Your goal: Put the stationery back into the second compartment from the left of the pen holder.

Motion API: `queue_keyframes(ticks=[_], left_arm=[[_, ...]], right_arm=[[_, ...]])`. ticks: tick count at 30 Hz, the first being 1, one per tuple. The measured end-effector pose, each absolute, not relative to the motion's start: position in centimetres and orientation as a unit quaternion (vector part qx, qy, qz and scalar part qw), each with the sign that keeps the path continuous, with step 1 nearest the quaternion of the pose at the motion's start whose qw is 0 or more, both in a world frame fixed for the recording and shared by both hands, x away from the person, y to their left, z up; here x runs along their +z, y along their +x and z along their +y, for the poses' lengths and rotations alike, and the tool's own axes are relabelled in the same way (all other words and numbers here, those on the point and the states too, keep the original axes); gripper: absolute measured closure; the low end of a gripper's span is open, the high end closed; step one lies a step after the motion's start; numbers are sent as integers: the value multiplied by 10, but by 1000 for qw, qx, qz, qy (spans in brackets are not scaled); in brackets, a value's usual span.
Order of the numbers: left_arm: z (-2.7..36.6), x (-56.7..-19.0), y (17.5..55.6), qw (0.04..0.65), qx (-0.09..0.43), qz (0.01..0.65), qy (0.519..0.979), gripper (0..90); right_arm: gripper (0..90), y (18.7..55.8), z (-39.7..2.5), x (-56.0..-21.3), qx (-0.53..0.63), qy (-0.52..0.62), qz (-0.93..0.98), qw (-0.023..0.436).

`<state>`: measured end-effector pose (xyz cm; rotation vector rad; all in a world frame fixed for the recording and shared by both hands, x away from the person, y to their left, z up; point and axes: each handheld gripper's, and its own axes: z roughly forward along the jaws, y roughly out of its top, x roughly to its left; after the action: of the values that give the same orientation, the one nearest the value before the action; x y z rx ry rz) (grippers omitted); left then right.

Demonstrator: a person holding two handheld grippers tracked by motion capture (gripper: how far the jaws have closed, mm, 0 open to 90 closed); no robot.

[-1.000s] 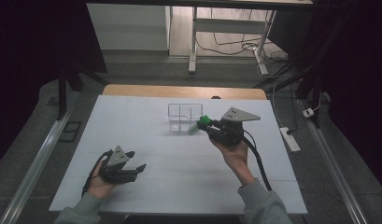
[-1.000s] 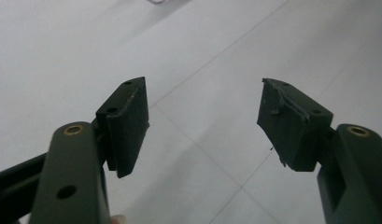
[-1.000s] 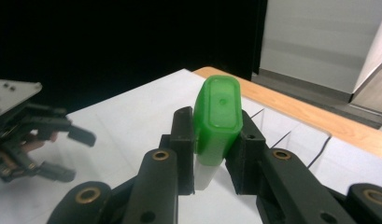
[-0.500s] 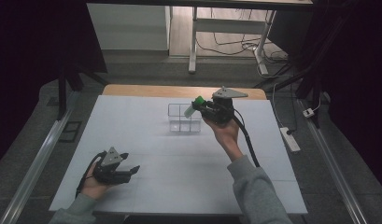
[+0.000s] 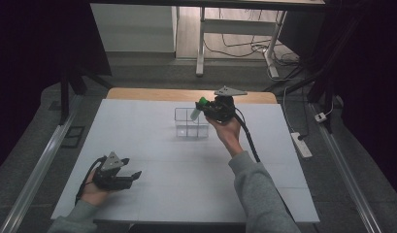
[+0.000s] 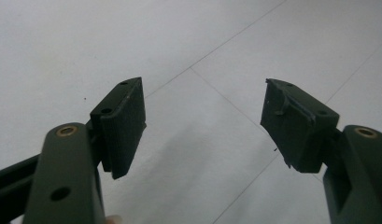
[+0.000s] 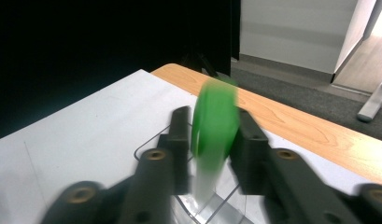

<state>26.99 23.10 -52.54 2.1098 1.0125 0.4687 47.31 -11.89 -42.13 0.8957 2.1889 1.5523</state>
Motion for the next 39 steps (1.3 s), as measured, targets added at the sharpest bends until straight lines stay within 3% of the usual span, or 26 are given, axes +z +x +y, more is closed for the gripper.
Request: queue_keyframes(ticks=[4, 7, 27, 39], left_arm=[[230, -525, 269, 368, 182, 393, 823, 302], [230, -525, 269, 368, 182, 393, 823, 300], [228, -525, 270, 368, 175, 395, 823, 298], [224, -525, 271, 367, 171, 393, 825, 298]], right_arm=[[470, 470, -120, -421, 531, 319, 769, 155], [434, 462, -126, -419, 529, 319, 771, 154], [413, 361, -246, -454, 470, 324, 804, 168], [402, 335, -282, -484, 443, 337, 814, 167]])
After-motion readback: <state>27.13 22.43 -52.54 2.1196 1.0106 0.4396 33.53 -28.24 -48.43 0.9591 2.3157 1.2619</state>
